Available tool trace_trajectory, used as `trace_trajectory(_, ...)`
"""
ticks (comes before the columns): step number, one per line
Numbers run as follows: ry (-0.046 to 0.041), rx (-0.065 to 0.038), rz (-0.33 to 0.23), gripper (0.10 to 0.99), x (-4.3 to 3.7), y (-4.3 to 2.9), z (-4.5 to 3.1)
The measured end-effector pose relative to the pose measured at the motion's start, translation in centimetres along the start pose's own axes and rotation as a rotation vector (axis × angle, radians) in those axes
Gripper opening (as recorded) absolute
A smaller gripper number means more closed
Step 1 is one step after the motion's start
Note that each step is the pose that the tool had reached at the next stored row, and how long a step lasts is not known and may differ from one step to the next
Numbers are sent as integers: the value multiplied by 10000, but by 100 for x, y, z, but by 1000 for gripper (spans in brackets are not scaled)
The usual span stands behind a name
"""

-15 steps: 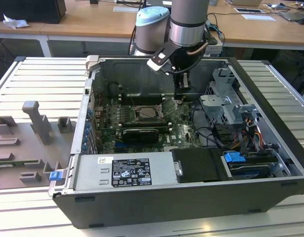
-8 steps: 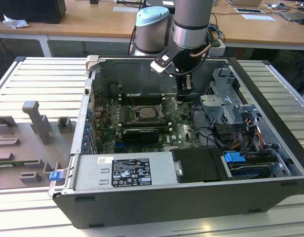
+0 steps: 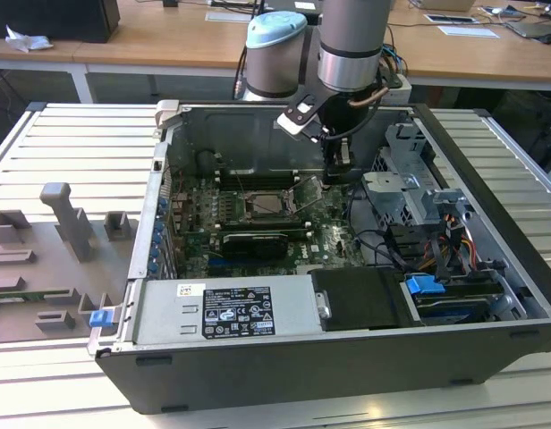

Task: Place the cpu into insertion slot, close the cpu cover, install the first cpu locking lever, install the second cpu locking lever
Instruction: 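Close the cpu cover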

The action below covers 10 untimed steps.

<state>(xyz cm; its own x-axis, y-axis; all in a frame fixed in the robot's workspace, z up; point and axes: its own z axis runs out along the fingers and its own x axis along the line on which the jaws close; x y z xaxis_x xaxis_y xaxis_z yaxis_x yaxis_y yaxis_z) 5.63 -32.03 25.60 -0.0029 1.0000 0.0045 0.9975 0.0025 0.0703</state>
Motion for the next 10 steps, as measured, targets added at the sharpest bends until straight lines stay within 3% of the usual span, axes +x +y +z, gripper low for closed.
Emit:
trace_trajectory(8, -1, 14, -3, 106, -1, 29, 102)
trace_trajectory(10, 1, 233, -6, 106, -1, 29, 103)
